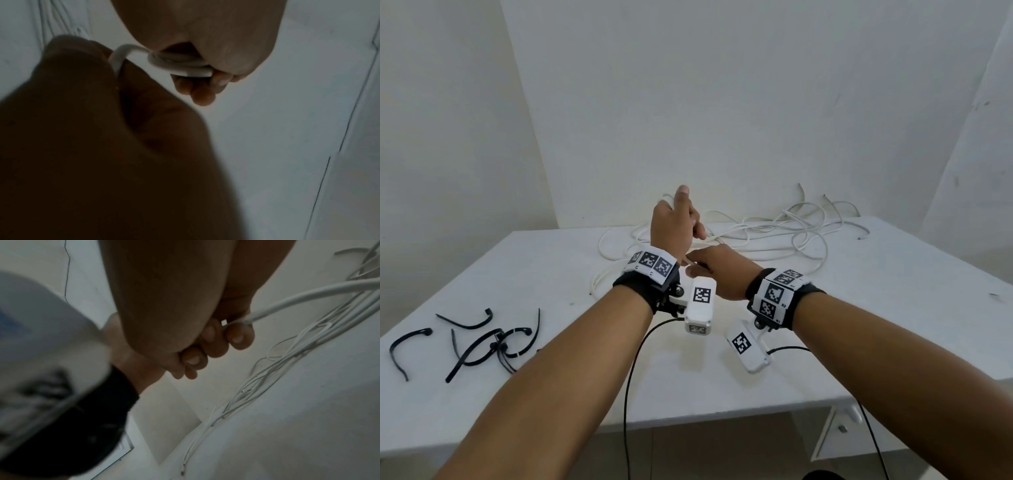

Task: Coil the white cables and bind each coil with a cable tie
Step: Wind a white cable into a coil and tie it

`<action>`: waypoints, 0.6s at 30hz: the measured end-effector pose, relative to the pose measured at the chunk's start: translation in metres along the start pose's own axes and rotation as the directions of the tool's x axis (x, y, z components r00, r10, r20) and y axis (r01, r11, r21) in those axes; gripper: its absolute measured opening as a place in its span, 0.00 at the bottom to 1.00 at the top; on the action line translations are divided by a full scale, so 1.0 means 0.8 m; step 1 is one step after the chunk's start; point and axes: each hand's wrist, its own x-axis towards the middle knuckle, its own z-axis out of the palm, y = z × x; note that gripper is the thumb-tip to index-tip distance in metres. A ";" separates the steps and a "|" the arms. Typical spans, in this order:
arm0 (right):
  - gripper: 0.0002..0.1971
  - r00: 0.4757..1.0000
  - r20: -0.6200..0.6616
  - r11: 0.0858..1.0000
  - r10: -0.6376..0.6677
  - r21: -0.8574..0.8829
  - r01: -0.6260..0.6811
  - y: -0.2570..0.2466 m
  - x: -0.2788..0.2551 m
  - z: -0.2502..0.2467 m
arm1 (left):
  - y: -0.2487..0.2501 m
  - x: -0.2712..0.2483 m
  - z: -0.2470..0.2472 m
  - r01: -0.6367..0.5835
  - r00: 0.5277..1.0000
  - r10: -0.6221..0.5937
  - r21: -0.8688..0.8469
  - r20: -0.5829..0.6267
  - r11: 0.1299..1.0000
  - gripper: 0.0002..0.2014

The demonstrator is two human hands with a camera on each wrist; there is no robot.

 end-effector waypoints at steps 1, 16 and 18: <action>0.11 1.000 0.014 1.000 -0.006 -0.028 0.006 -0.002 -0.001 -0.001 | -0.007 0.003 0.000 -0.029 1.000 0.028 0.067 0.013 0.997 0.24; 0.07 0.996 -0.067 0.995 0.053 0.084 -0.048 0.029 -0.014 -0.055 | -0.049 -0.007 -0.035 0.006 0.712 -0.447 0.633 0.541 0.774 0.24; 0.09 0.995 -0.076 0.993 0.068 0.102 -0.060 0.033 -0.013 -0.061 | -0.052 -0.008 -0.035 0.110 0.679 -0.471 0.555 0.564 0.824 0.25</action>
